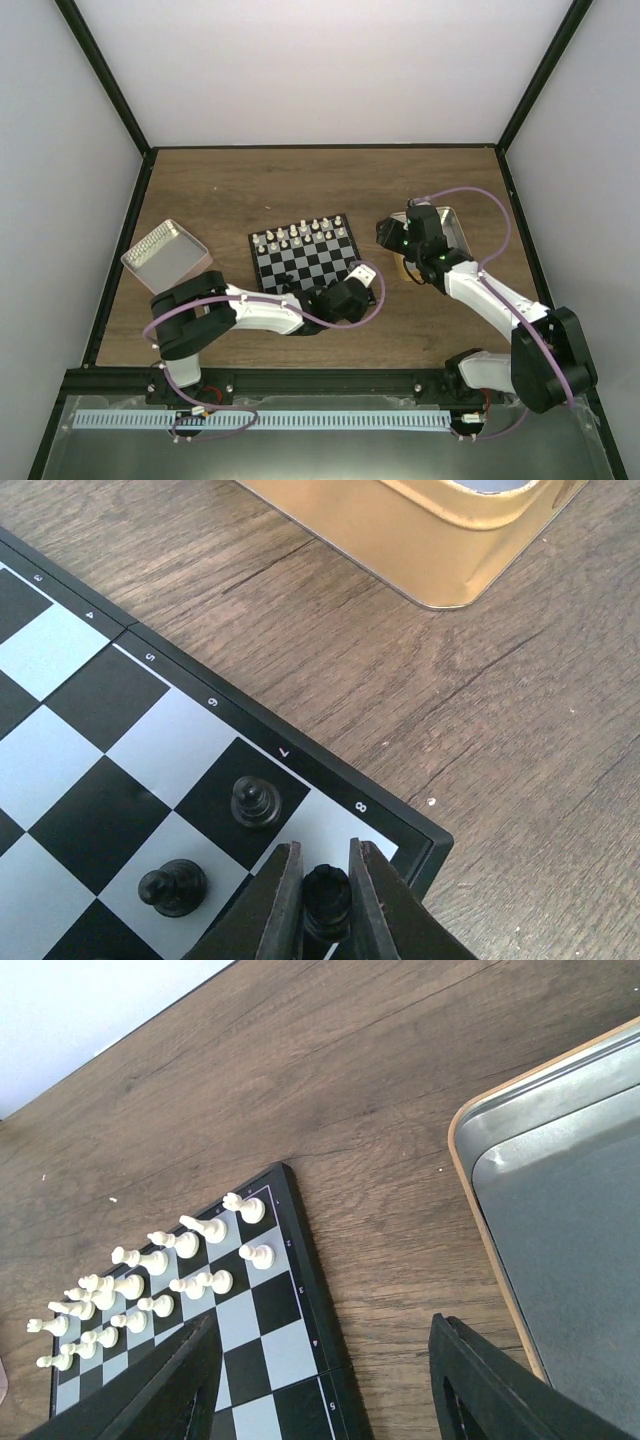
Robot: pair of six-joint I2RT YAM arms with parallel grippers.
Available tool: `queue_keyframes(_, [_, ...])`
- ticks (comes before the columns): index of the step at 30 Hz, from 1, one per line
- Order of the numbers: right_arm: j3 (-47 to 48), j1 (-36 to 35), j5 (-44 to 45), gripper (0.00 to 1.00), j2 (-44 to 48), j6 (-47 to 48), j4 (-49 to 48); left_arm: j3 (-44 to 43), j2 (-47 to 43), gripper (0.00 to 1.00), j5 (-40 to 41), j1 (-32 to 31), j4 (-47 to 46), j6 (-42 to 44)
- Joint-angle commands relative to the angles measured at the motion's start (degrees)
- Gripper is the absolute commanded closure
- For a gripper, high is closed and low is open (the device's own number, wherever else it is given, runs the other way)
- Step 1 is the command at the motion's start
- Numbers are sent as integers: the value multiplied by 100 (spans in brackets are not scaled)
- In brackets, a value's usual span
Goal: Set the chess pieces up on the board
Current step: Place the chess piece on the chessboard.
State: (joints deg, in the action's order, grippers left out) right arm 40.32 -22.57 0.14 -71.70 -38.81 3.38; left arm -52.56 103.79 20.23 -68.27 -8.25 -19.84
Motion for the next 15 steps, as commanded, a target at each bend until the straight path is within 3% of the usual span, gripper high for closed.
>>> queue_keyframes(1, [-73,75,-10,42,59,7,-138,-152,121,85,146,-37,-278,52])
queue_keyframes(15, [-95,85,-171,41,-32,13,-212,-291,295,81,224,-28,-243,3])
